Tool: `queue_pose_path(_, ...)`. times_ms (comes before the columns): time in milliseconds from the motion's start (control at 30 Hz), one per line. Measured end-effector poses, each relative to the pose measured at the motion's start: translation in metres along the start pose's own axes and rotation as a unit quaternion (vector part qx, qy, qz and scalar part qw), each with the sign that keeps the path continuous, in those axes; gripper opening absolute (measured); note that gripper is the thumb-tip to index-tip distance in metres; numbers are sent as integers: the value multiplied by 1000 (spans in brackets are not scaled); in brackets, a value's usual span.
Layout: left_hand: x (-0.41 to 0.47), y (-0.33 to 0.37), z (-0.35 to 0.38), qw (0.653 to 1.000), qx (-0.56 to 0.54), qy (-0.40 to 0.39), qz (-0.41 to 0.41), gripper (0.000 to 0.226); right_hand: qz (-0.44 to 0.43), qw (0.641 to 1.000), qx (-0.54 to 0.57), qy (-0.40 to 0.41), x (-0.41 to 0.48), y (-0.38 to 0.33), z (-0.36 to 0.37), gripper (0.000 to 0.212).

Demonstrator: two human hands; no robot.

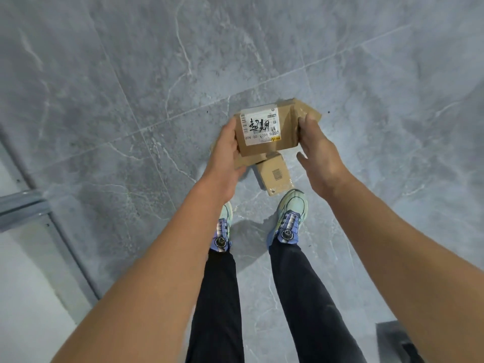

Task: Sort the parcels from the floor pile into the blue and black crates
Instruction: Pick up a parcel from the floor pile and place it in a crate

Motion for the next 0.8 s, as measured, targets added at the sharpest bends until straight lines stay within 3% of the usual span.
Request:
queue_pose_path(233, -111, 86, 65, 993, 85, -40, 70, 37, -80, 996, 38, 26, -116, -78, 1, 64)
queue_pose_path(333, -160, 118, 91, 986, 119, -64, 94, 36, -124, 990, 62, 38, -173, -107, 0, 47)
queue_pose_path(433, -207, 144, 112, 977, 148, -106, 113, 31, -161, 981, 91, 54, -233, -128, 4, 44)
queue_pose_path(800, -359, 169, 180, 886, 324, -301, 141, 30, -281, 919, 195, 195, -438, -126, 35, 39)
Point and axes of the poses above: each hand's wrist, its own x-axis towards the middle knuckle, its own z-axis out of the palm, y = z × x, the point moved 3 cm from there along x, towards the middle knuckle, and after that the axes turned 12 degrees about -y, right-handed, at the moved point
